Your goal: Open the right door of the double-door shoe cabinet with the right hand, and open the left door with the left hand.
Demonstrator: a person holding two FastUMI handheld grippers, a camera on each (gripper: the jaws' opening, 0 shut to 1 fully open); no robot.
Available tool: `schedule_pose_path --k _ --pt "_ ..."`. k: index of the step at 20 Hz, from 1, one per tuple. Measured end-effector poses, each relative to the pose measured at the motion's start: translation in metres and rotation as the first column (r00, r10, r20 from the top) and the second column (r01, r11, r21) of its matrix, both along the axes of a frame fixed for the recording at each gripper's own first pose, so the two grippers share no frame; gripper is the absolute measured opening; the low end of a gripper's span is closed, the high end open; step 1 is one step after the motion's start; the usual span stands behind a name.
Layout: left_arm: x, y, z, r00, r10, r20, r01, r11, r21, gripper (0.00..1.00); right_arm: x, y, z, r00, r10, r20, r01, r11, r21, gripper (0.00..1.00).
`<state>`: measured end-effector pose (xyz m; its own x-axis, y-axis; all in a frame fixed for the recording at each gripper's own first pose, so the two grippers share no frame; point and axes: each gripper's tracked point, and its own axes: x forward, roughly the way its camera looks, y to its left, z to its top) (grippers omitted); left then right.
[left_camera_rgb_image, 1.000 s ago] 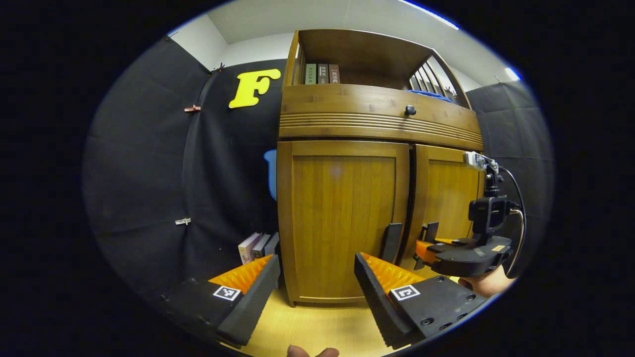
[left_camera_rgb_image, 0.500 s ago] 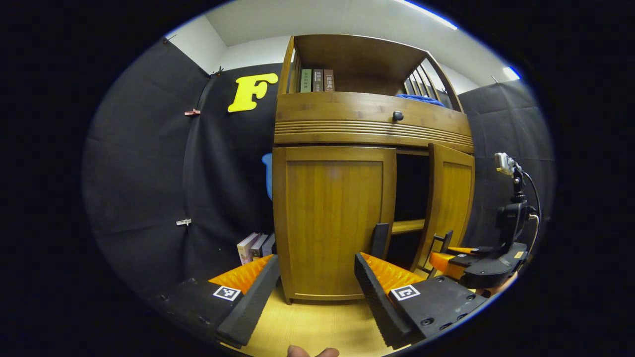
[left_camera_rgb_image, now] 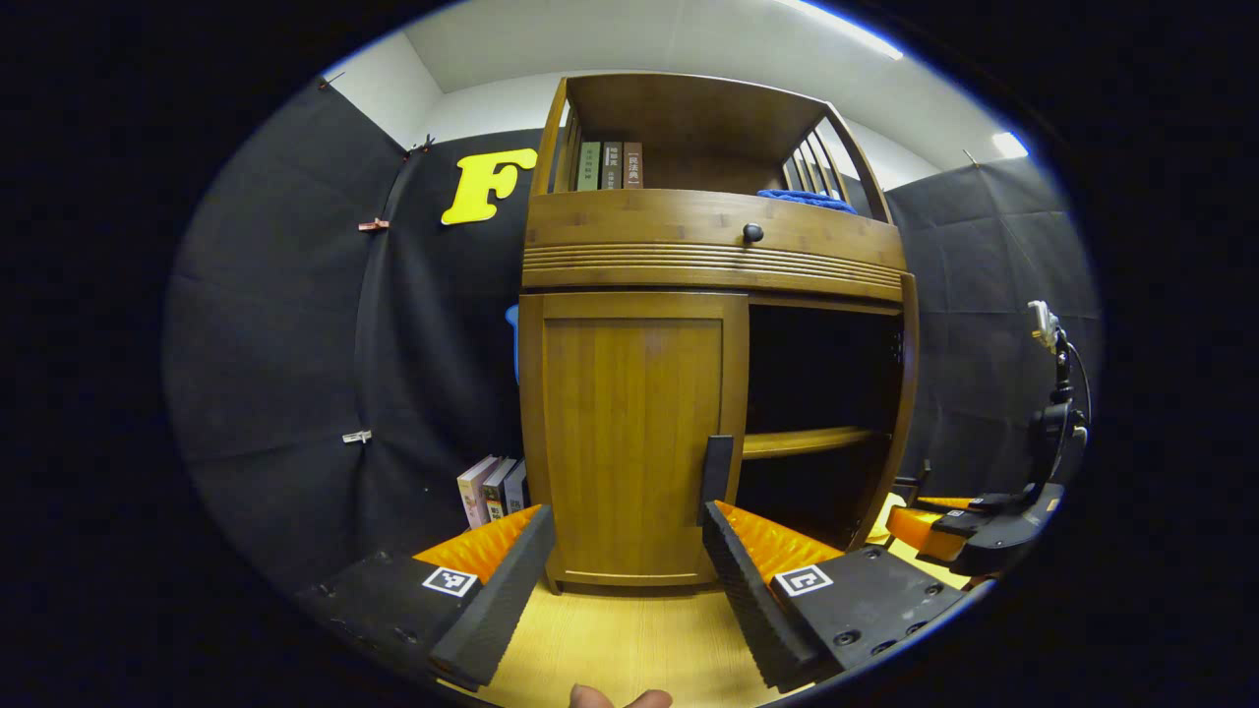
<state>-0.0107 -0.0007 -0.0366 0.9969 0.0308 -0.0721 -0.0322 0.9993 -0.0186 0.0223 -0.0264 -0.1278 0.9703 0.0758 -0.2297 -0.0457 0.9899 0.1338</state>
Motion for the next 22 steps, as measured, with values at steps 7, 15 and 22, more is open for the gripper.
schedule_pose_path --k 7,15,22 --pt "-0.008 -0.03 0.004 1.0 -0.014 -0.004 0.014 1.0 -0.014 0.92 -0.017 -0.031 0.012 1.0 0.025 0.015 -0.024 0.999 -0.033 0.29" --pt "-0.008 -0.066 0.008 1.0 -0.022 -0.004 0.022 1.0 -0.009 0.94 -0.026 -0.065 0.01 1.0 0.026 0.006 -0.026 0.999 -0.029 0.29" --pt "0.002 -0.103 0.006 0.998 -0.053 -0.016 0.053 0.998 -0.024 0.94 -0.018 -0.13 0.001 0.999 -0.033 -0.016 0.033 0.999 -0.02 0.14"
